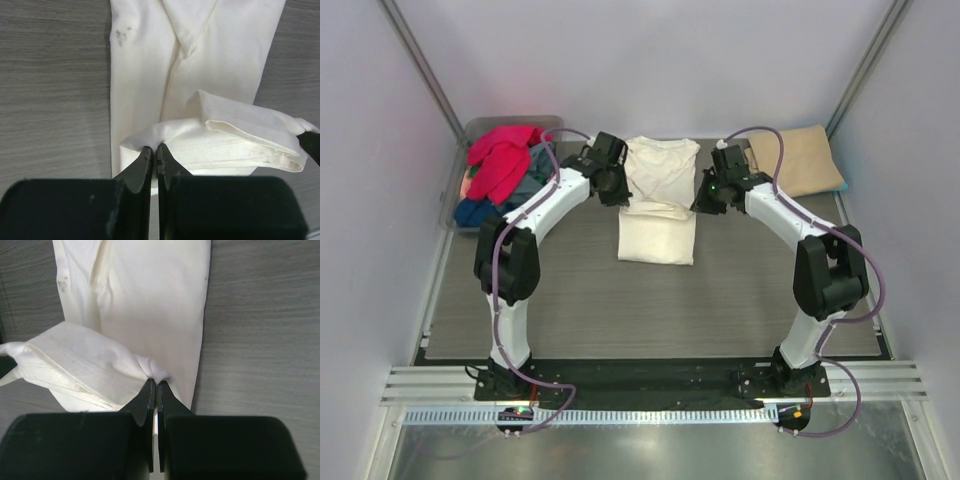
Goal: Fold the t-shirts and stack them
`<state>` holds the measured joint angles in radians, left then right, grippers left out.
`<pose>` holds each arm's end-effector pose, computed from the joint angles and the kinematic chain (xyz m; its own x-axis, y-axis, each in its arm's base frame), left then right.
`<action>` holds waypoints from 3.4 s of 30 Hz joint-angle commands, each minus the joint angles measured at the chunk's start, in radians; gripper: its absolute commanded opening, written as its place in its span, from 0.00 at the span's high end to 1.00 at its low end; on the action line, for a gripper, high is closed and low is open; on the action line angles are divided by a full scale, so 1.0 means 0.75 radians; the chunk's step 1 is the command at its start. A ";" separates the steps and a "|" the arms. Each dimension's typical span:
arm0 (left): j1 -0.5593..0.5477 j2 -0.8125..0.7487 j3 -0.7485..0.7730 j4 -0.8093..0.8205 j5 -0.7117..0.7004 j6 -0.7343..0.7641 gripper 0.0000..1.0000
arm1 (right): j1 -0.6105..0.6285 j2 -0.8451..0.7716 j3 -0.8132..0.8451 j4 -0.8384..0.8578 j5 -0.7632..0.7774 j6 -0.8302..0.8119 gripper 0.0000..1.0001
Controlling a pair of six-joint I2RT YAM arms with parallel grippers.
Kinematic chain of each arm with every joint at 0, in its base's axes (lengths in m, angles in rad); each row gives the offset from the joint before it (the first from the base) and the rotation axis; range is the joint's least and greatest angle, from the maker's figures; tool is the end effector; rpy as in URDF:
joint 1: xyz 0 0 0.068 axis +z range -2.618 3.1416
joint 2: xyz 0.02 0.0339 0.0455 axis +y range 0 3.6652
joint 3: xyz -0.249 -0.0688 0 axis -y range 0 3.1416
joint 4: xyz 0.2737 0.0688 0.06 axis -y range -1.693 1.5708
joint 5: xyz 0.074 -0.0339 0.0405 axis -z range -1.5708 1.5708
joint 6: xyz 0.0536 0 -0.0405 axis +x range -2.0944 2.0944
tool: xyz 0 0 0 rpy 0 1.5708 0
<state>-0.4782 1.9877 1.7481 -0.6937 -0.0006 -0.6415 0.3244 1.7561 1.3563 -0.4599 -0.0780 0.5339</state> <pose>0.4234 -0.2194 0.2320 -0.8468 -0.2351 -0.4771 -0.0585 0.9327 -0.3558 0.4010 0.1393 0.2104 -0.8044 0.2648 -0.5318 0.0504 0.9224 0.3830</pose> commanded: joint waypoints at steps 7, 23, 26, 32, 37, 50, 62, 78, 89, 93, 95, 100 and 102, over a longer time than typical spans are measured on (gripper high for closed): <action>0.091 0.195 0.256 -0.100 0.046 0.094 0.96 | -0.056 0.215 0.202 0.006 -0.033 -0.074 0.99; 0.235 0.679 1.040 -0.310 0.375 0.082 0.52 | -0.199 0.428 0.419 -0.021 -0.109 -0.061 0.36; 0.280 0.647 1.124 -0.292 0.475 0.017 0.38 | -0.250 0.381 0.493 -0.092 -0.070 -0.090 0.23; 0.294 0.210 0.602 -0.065 0.422 -0.022 0.37 | -0.249 0.140 0.336 -0.013 -0.184 -0.123 0.23; 0.235 0.015 0.206 0.047 0.426 -0.037 0.42 | -0.138 0.066 0.171 0.059 -0.334 -0.151 0.28; 0.040 -0.110 -0.490 0.393 0.457 -0.112 0.49 | 0.073 0.432 0.461 -0.043 -0.394 -0.243 0.37; -0.003 -0.151 -0.786 0.493 0.441 -0.120 0.53 | 0.005 1.041 1.504 -0.285 -0.115 -0.336 0.35; -0.031 -0.460 -0.895 0.416 0.314 -0.106 0.43 | -0.013 -0.093 0.032 0.061 -0.212 -0.141 0.25; -0.029 -0.443 -1.050 0.555 0.314 -0.186 0.47 | -0.013 -0.321 -0.605 0.263 -0.422 -0.119 0.30; -0.031 -0.411 -1.077 0.585 0.312 -0.198 0.48 | -0.013 -0.266 -0.669 0.378 -0.460 -0.074 0.33; -0.029 -0.402 -1.087 0.608 0.301 -0.206 0.48 | -0.013 -0.231 -0.696 0.439 -0.471 -0.057 0.35; -0.031 -0.347 -1.104 0.663 0.293 -0.221 0.48 | -0.013 -0.106 -0.749 0.543 -0.477 -0.033 0.43; -0.031 -0.327 -1.106 0.679 0.293 -0.233 0.50 | -0.013 -0.079 -0.769 0.582 -0.495 -0.027 0.46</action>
<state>-0.5018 1.7031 0.9287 -0.2428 0.2375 -0.8051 0.3103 1.6573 0.8124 -0.1097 -0.4431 0.5011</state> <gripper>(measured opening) 0.509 0.548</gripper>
